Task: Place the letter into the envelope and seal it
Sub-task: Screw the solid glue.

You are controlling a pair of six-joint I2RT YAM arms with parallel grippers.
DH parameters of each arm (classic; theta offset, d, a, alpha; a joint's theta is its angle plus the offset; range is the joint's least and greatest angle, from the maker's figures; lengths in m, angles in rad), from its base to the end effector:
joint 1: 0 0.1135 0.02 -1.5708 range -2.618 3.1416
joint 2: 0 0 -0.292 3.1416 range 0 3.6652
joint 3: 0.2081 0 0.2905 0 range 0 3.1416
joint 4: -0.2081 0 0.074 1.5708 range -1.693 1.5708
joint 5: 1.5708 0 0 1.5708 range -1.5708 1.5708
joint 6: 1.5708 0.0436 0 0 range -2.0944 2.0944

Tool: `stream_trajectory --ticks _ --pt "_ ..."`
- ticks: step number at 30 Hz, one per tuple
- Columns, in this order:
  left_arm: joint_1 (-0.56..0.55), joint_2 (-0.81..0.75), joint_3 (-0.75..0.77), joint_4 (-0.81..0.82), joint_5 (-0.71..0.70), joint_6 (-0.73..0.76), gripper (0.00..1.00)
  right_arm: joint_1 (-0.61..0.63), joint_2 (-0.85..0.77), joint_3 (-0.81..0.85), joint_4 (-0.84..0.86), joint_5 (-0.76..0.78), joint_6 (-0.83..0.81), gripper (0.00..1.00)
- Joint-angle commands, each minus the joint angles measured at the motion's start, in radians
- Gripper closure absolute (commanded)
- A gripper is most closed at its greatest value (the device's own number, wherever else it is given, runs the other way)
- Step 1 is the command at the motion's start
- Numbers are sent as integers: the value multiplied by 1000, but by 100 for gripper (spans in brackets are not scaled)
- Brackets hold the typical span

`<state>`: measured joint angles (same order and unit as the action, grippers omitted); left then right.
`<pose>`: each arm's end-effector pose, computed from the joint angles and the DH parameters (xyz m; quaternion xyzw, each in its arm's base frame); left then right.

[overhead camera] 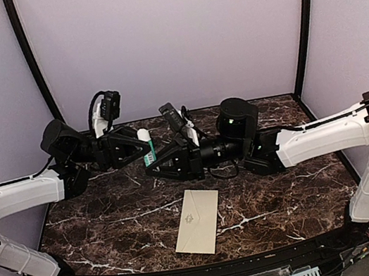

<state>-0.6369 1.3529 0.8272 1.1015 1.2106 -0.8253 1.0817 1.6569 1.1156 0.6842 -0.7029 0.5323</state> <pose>0.2232 -0.2159 0.3565 0.4609 0.4377 -0.6847 0.3567 0.1752 0.3891 0.3247 -0.4172 0.5212 0.6684 0.3280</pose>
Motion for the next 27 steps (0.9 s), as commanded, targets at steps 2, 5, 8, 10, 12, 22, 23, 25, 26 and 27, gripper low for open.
stream_trajectory --ticks 2,5,8,10,12,22,23,25,26,27 --pt "6 -58 -1 -184 -104 164 100 10 -39 11 -20 91 -2 94" --pt "2 -88 40 -464 -201 355 100 9 -51 43 -148 195 -28 95" --pt "-9 -106 61 -610 -364 444 100 10 -42 100 -308 328 -49 96" --pt "-14 -113 63 -669 -453 470 100 11 -28 136 -394 427 -46 96" --pt "-24 -112 69 -731 -525 486 100 12 1 186 -478 502 -38 96" --pt "-76 -64 87 -859 -739 506 100 35 177 452 -831 816 10 96" --pt "-76 -61 86 -858 -739 503 100 37 177 454 -830 820 12 96" --pt "-76 -55 84 -851 -726 498 100 37 165 441 -805 804 9 95" --pt "-76 -53 84 -846 -710 495 100 38 153 422 -781 786 5 93" --pt "-76 -52 84 -837 -702 493 100 37 137 397 -747 764 -1 91"
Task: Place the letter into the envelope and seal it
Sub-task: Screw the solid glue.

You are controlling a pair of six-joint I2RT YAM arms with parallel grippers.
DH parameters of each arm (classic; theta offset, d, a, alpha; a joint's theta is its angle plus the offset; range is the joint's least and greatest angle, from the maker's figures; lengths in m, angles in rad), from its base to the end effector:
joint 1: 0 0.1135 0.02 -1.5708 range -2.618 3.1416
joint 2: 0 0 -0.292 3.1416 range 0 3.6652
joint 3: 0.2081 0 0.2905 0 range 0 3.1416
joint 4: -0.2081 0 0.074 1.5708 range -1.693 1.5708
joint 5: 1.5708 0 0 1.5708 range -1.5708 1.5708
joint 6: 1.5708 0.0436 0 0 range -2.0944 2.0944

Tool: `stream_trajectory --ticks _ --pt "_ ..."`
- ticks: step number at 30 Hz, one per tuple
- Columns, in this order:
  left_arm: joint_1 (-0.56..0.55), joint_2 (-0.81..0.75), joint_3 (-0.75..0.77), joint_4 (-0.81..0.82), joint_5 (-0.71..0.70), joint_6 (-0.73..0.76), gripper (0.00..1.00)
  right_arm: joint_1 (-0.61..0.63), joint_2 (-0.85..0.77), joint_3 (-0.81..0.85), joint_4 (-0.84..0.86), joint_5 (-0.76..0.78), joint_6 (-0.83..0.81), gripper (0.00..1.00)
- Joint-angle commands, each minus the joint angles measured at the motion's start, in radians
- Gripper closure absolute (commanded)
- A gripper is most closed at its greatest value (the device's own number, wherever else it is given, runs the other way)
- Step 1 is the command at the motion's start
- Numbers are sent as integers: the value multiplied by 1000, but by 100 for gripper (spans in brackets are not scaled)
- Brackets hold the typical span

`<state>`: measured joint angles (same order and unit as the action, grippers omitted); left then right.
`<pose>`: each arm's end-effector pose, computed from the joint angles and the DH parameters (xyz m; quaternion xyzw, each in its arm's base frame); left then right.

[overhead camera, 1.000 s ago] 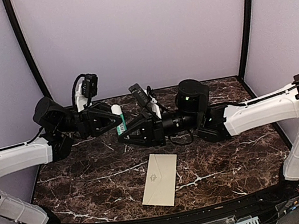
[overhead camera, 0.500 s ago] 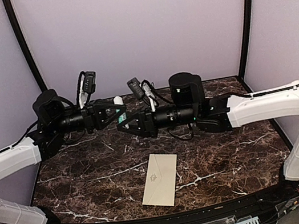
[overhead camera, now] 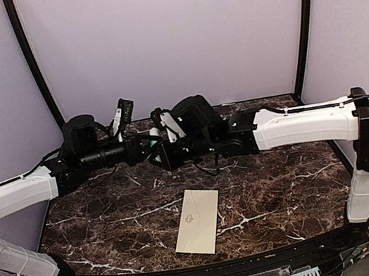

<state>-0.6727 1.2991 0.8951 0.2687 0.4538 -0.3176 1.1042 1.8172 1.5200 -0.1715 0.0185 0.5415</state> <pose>0.2530 -0.2260 0.3230 0.2753 0.6963 -0.4536 0.4833 0.2191 0.4332 0.3177 -0.2319 0.8198 0.3785 0.3619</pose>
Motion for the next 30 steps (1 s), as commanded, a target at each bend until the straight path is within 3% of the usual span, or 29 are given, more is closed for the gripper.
stream_trajectory --ticks 1,8,14,21,30 --pt "-39 0 17 -1 70 -15 100 14 -41 -34 146 19 -19 88" --pt "4 -34 14 19 89 -24 100 -4 -193 -242 361 -156 -51 59" --pt "18 -65 1 91 201 -19 100 -63 -297 -458 585 -355 -11 50" --pt "21 -70 -22 269 431 -68 100 -110 -319 -578 846 -557 46 46" --pt "21 -64 -50 446 606 -150 100 -71 -275 -520 895 -574 21 50"
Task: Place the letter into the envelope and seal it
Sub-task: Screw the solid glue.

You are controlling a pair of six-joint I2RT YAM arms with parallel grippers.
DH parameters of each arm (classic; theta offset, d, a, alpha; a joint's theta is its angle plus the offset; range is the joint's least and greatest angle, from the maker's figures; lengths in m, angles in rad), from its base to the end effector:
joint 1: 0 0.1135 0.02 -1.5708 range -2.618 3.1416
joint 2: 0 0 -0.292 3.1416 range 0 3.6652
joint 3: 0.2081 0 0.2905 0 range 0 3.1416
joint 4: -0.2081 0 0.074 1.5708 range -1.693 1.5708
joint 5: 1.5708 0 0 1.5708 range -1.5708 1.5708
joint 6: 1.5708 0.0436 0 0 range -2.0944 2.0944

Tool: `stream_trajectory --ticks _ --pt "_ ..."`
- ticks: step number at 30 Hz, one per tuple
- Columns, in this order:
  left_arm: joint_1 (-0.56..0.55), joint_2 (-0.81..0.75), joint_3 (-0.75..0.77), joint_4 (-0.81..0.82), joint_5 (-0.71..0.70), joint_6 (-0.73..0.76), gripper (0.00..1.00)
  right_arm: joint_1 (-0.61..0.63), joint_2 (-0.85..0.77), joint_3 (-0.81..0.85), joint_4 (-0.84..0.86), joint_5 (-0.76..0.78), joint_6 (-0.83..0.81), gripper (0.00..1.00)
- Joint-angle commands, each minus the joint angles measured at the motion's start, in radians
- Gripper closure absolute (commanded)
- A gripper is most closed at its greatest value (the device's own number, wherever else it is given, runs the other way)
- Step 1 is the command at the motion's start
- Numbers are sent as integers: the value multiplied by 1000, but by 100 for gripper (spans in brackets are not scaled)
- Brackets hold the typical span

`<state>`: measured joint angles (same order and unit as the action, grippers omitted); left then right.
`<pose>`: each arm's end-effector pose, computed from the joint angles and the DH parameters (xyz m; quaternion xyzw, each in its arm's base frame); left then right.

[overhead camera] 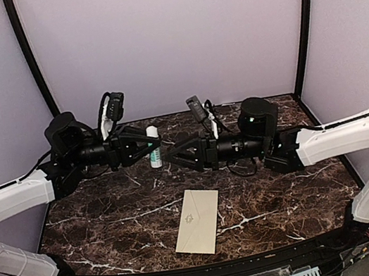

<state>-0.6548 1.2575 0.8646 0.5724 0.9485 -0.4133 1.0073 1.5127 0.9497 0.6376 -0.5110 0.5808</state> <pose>0.2270 -0.2189 0.3557 0.4167 0.5238 -0.5995 0.4388 0.1888 0.3387 0.3124 -0.3203 0.6041 0.6263 0.3745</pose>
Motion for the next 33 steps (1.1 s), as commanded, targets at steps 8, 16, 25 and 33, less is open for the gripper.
stream_trajectory --ticks 8,16,25,33 --pt "2 -27 -27 158 114 -68 100 58 100 107 78 -64 -47 51" --pt "3 -28 -26 155 114 -67 100 82 122 126 90 -66 -49 70" --pt "2 -33 -27 118 93 -25 100 88 127 133 90 -40 -44 91" --pt "-31 -64 -5 -129 -160 183 100 89 81 163 -95 132 -92 95"
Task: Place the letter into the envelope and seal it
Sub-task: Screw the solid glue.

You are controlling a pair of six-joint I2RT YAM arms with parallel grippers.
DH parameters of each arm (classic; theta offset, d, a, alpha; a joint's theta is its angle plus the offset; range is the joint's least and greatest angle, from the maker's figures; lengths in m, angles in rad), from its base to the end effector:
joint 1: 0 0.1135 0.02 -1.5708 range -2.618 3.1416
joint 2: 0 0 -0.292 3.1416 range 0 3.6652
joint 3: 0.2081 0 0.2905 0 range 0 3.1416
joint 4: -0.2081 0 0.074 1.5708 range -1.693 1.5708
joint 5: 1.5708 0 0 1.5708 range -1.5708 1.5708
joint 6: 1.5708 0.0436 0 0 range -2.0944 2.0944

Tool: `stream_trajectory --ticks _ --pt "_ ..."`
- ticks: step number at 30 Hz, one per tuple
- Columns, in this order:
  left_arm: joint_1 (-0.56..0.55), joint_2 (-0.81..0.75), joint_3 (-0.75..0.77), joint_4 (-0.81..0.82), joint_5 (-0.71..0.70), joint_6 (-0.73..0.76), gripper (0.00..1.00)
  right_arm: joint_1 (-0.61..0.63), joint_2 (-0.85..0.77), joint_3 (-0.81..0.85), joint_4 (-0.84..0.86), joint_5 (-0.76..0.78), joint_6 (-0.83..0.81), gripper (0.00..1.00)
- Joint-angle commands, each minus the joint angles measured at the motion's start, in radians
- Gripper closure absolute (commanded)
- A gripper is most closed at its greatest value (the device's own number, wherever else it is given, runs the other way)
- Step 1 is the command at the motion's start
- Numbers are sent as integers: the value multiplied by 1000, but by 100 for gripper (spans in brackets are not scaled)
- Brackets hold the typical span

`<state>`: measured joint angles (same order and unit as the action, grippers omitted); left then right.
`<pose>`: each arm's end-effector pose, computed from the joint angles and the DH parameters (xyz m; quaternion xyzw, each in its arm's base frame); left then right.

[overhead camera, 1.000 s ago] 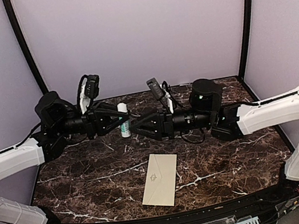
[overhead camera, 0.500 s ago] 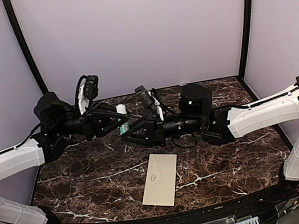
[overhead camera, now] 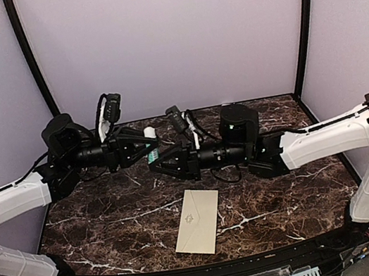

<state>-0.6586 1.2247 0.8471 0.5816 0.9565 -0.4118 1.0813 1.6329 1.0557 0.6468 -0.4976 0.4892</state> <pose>0.2189 -0.2144 0.3593 0.4232 0.5124 -0.6011 0.4440 0.1796 0.3814 0.3079 -0.3651 0.5798 0.6199 0.3825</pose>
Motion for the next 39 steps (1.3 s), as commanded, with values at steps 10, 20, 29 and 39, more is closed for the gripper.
stream_trajectory --ticks 10,20,29,39 --pt "-131 -35 37 -321 -537 292 100 36 16 255 -489 454 -57 95" --pt "-130 9 38 -332 -599 209 100 84 129 456 -684 695 -50 92" --pt "-39 -25 3 -205 -415 106 100 81 -60 197 -409 573 -144 58" --pt "16 -55 -33 48 -101 12 100 -46 -210 -96 -11 138 -46 32"
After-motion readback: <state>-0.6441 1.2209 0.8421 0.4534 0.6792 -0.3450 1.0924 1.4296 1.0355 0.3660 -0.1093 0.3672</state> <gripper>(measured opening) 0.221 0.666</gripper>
